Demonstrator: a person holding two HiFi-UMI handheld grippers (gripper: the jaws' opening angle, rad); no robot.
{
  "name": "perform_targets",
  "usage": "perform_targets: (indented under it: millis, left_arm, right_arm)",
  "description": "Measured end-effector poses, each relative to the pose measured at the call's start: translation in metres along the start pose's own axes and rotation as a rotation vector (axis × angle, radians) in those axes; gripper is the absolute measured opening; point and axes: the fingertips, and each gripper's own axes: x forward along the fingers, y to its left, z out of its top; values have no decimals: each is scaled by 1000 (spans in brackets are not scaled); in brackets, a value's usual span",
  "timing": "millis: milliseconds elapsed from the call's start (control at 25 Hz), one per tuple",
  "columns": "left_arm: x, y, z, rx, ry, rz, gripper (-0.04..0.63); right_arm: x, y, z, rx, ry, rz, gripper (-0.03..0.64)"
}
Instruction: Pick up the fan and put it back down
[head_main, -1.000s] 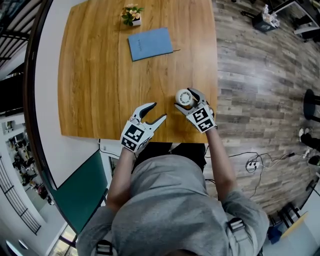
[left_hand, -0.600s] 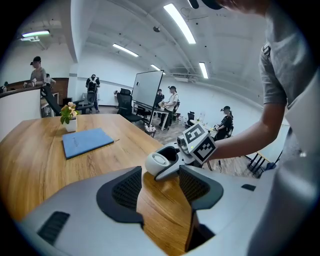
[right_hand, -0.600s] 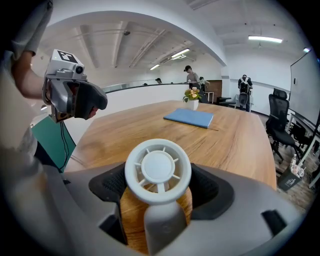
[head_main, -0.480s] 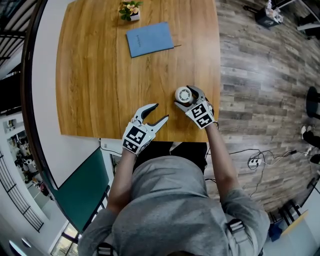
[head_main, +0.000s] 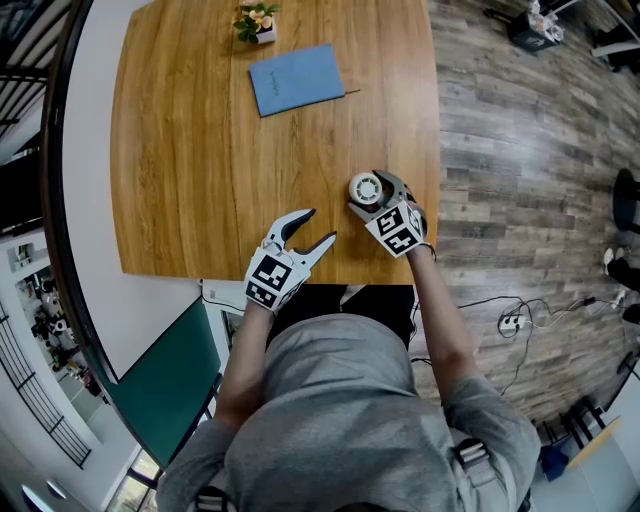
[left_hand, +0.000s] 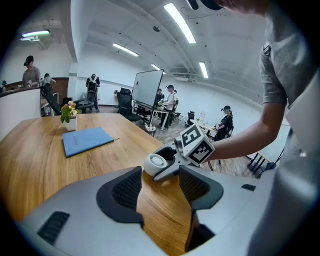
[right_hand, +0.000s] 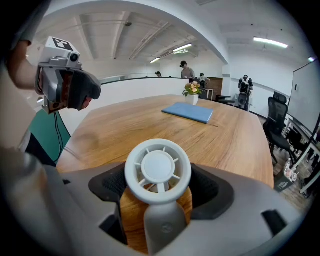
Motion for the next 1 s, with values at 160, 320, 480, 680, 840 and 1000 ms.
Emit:
perform_targets:
  millis: [160, 320, 480, 680, 840, 1000]
  left_arm:
    - [0, 1, 1, 7, -1, 0, 250]
    - [0, 1, 2, 11, -2, 1, 250]
    - [1, 1, -1, 14, 0, -1, 250]
    - [-1, -1, 6, 42, -11, 3, 250]
    - [-6, 0, 8, 48, -16, 5, 250]
    - [-12, 0, 16, 56, -28, 5, 250]
  right_arm:
    - [2, 0, -1, -2, 15, 0, 382]
    - [5, 0, -3, -8, 35, 2, 382]
    - [8, 0, -4, -14, 65, 2, 382]
    - [10, 2, -8, -36, 104, 13, 383]
    - [11, 2, -8, -29, 93, 0, 392]
    - [9, 2, -9, 6, 87, 7, 411]
